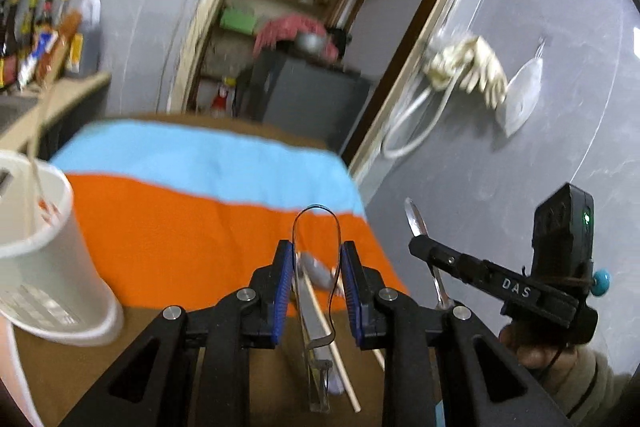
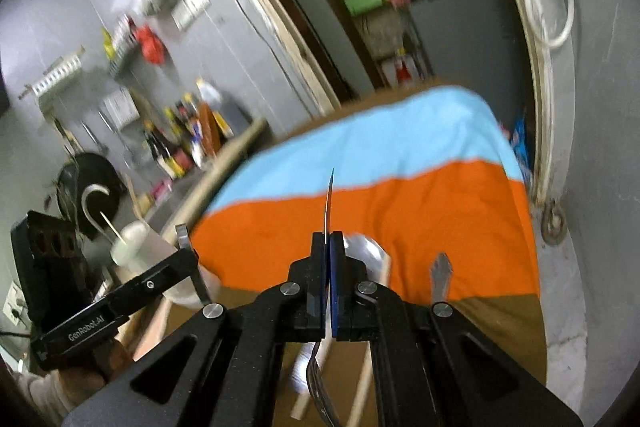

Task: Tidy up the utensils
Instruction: 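Carry the knife and the wire tongs over to the white caddy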

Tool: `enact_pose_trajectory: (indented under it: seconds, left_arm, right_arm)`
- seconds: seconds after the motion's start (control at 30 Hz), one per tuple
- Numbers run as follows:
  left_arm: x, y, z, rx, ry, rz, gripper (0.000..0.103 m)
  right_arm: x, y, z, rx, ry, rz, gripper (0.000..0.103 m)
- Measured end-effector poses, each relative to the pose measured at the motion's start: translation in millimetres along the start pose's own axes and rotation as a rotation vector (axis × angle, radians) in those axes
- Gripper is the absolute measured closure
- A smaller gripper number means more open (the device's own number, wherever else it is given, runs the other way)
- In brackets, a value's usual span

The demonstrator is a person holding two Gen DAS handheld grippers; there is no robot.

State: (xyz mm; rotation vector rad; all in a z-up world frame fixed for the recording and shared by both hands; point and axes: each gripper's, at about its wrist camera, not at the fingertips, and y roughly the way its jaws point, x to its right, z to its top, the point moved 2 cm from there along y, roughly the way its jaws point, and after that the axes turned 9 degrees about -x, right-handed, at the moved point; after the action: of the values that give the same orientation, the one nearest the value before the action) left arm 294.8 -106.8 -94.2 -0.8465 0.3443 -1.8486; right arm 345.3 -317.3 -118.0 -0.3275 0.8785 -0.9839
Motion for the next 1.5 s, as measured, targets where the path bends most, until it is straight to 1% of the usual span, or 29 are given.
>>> enact_pose_trajectory:
  seconds: [0.07,0.17,0.3,0.4,0.57,0.7,0.83,0.93,1.07,1.17,1.37,1.5]
  left_arm:
    - [-1.1,-12.3,8.7,0.039,0.007,-0.006,0.080]
    - [-5.4,-25.8,23.4,0.079,0.013,-0.010,0.080]
    - [-12.8,-57.8,40.3,0.129,0.002,-0.013,0.080]
    - [-20.3,-79.2,52.5,0.155,0.000,-0.001,0.080]
    - [-41.9,-121.8,70.9,0.194,-0.002,0.053,0.080]
    - [-63.8,-155.9,83.4,0.238,0.000,0.112,0.080]
    - [-86.9,-180.2,89.5,0.275,0.001,0.171,0.080]
    - [-113.4,-196.1,91.7,0.308,-0.024,0.215,0.080]
    - [-152.2,-202.6,89.7,0.350,-0.076,0.261,0.080]
    - [-174.6,-198.1,87.3,0.346,-0.093,0.291,0.080]
    - [-194.4,-179.0,74.3,0.321,-0.079,0.327,0.080]
    - [-202.4,-168.7,65.0,0.310,-0.085,0.334,0.080]
  right_arm:
    - [-13.3,-9.4,8.4,0.052,-0.014,0.002,0.101]
    - [-32.7,-21.4,20.6,0.105,-0.032,0.016,0.101]
    - [-69.1,-33.4,41.2,0.177,-0.075,0.062,0.101]
    - [-96.3,-39.1,54.5,0.224,-0.102,0.103,0.101]
    - [-151.5,-34.8,65.5,0.297,-0.154,0.157,0.101]
    - [-195.4,-29.5,66.2,0.346,-0.198,0.171,0.101]
    - [-231.0,-18.1,64.2,0.375,-0.209,0.211,0.101]
    - [-249.9,-4.2,62.2,0.386,-0.201,0.247,0.101]
    - [-259.0,19.0,55.7,0.392,-0.172,0.316,0.101]
    - [-258.4,39.0,47.1,0.399,-0.157,0.350,0.101]
    - [-256.0,74.2,28.1,0.385,-0.156,0.371,0.101]
    - [-251.2,94.3,16.7,0.346,-0.168,0.369,0.101]
